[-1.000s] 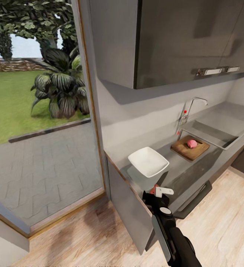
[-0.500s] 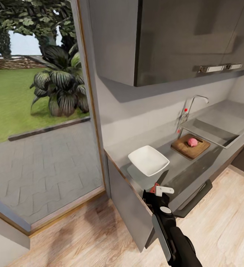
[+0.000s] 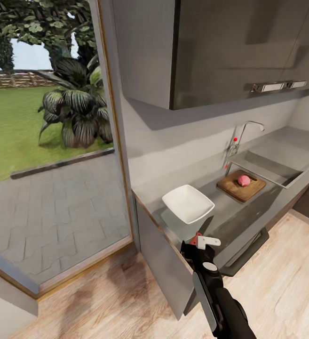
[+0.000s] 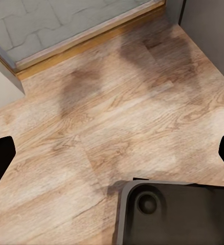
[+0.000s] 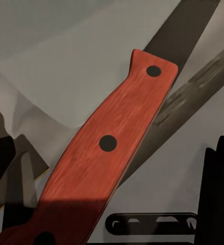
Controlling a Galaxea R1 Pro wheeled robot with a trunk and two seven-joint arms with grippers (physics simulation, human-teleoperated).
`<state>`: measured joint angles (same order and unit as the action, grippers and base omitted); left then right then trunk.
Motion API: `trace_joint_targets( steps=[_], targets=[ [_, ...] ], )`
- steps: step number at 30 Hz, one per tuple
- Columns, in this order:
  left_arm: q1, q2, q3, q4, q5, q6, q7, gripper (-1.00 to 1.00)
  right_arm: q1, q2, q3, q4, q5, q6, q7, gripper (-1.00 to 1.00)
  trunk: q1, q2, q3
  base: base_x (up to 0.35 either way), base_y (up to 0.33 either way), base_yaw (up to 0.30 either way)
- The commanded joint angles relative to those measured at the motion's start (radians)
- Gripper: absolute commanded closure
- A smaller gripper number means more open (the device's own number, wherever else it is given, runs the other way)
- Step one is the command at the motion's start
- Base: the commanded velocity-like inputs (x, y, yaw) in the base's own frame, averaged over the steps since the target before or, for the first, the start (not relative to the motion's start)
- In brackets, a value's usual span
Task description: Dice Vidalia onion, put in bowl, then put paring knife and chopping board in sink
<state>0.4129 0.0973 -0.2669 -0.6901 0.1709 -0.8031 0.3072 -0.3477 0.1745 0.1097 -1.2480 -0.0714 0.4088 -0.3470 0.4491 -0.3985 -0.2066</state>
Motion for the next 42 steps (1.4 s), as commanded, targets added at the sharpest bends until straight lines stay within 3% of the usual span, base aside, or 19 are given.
trace_joint_targets(
  steps=[1,5,6,42],
  targets=[
    [0.000,0.001,-0.008,-0.002,0.010,-0.002,0.004,-1.00,-0.001,0.000,0.001,0.016,-0.021,0.004,-0.009,-1.00,0.001,-0.002,-0.002,0.000,0.000,0.000],
    [0.000,0.001,-0.008,-0.002,0.010,-0.002,0.004,-1.00,-0.001,0.000,0.000,0.016,-0.019,0.004,-0.013,-1.00,0.001,-0.002,-0.002,0.000,0.000,0.000],
    [0.000,0.001,-0.008,-0.002,0.010,-0.002,0.004,-1.00,-0.001,0.000,0.000,0.016,-0.019,0.004,-0.012,1.00,0.001,-0.002,-0.002,0.000,0.000,0.000],
    [0.000,0.001,-0.008,0.005,0.010,-0.002,0.004,-1.00,-0.001,0.000,-0.005,0.015,-0.019,0.004,-0.015,1.00,0.001,-0.002,0.005,0.000,0.000,-0.004]
  ],
)
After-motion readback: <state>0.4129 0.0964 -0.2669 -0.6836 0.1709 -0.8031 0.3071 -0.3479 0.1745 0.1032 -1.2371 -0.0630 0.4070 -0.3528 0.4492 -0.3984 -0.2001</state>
